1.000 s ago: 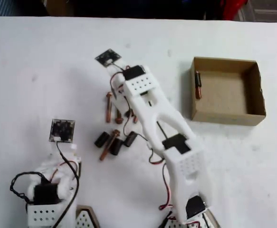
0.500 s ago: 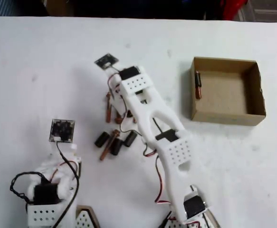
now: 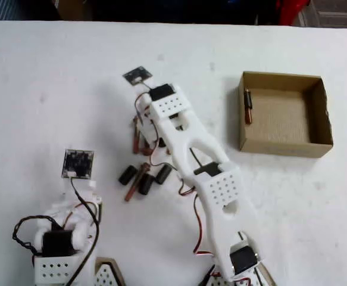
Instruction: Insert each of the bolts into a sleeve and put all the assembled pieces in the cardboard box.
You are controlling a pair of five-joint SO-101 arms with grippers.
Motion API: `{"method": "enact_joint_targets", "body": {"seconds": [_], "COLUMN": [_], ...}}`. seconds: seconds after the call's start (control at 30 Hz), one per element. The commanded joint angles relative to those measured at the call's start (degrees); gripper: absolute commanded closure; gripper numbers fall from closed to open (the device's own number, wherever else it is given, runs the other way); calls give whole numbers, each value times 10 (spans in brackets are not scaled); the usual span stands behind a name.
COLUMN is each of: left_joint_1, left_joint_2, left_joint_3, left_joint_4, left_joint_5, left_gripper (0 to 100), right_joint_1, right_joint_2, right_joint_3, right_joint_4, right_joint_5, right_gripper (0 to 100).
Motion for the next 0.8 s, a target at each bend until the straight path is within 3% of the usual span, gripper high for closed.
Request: {"method": "enact_joint_targets", "body": {"seconds": [0.0,0.1,0.27,0.6,0.77], "left_joint_1": [-4,-4,-4,-4,-4], "left_joint_2": [-7,-7,-7,-7,-7], "left_joint_3": [-2,-2,-2,-2,-2], "left_joint_4": [-21,-21,-21,-21,-21], "left_joint_5": [-4,-4,-4,-4,-4], "left_gripper": [976,976,976,976,976], "right_joint_1": [7,12,25,29,29], "right_joint_2": [2,0,-7,-102,-172], "right_joint_3": [-6,-6,-11,-172,-196], "right_joint_4": [2,0,5,189,199], "right_joint_5": [-6,-5,-5,-5,-5], "right_gripper": [907,989,985,982,982]}}
